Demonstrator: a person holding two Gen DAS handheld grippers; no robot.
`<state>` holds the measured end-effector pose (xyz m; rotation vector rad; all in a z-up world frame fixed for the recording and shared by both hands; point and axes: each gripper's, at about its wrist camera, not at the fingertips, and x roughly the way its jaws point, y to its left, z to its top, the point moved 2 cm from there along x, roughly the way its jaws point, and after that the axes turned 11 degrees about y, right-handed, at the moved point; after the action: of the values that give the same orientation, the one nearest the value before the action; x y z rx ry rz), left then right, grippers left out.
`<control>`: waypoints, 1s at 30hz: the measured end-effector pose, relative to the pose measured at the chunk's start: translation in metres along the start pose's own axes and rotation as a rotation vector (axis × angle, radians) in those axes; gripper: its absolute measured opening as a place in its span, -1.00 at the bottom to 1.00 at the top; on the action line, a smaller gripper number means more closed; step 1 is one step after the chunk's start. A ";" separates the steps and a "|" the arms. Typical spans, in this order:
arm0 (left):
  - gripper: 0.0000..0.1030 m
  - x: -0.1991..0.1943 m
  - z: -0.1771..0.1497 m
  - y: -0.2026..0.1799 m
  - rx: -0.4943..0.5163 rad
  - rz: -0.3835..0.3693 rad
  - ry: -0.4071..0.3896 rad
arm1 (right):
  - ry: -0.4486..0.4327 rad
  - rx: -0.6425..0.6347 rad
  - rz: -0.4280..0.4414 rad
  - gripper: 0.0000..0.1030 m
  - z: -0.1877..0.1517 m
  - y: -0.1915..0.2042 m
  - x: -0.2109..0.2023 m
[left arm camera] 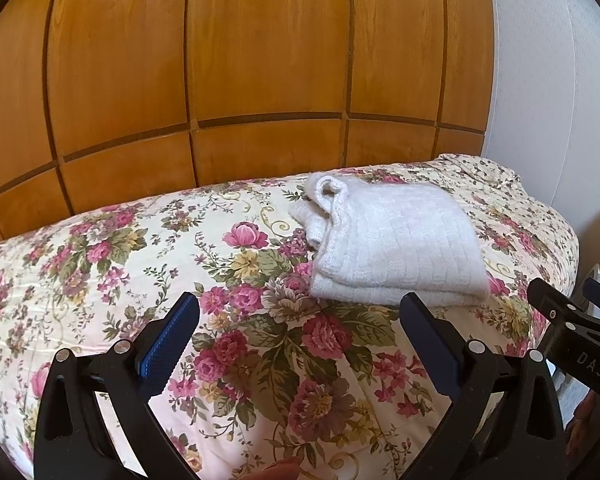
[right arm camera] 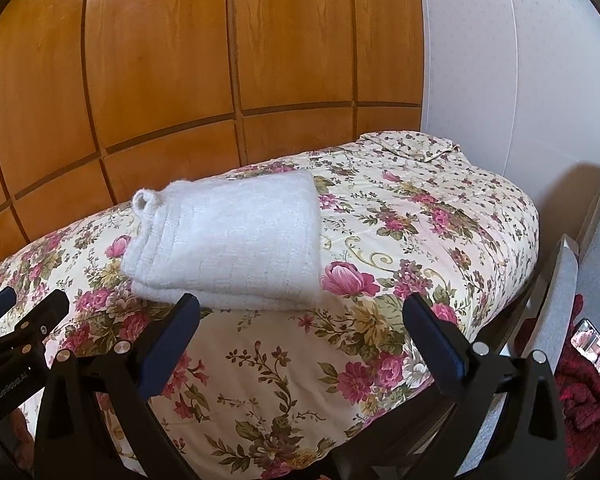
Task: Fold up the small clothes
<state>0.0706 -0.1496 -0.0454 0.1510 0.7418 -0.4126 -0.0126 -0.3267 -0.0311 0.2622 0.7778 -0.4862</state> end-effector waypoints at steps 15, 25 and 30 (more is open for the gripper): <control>0.92 0.002 0.000 -0.002 -0.007 0.004 0.011 | 0.010 -0.001 0.010 0.96 0.000 -0.001 0.003; 0.92 0.001 -0.001 -0.001 -0.010 0.026 0.011 | 0.018 0.001 0.012 0.96 0.000 -0.001 0.005; 0.92 0.001 -0.002 -0.002 0.004 0.016 0.013 | 0.023 0.001 0.013 0.96 -0.001 -0.001 0.006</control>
<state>0.0694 -0.1510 -0.0474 0.1633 0.7519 -0.3977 -0.0106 -0.3292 -0.0361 0.2739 0.7977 -0.4716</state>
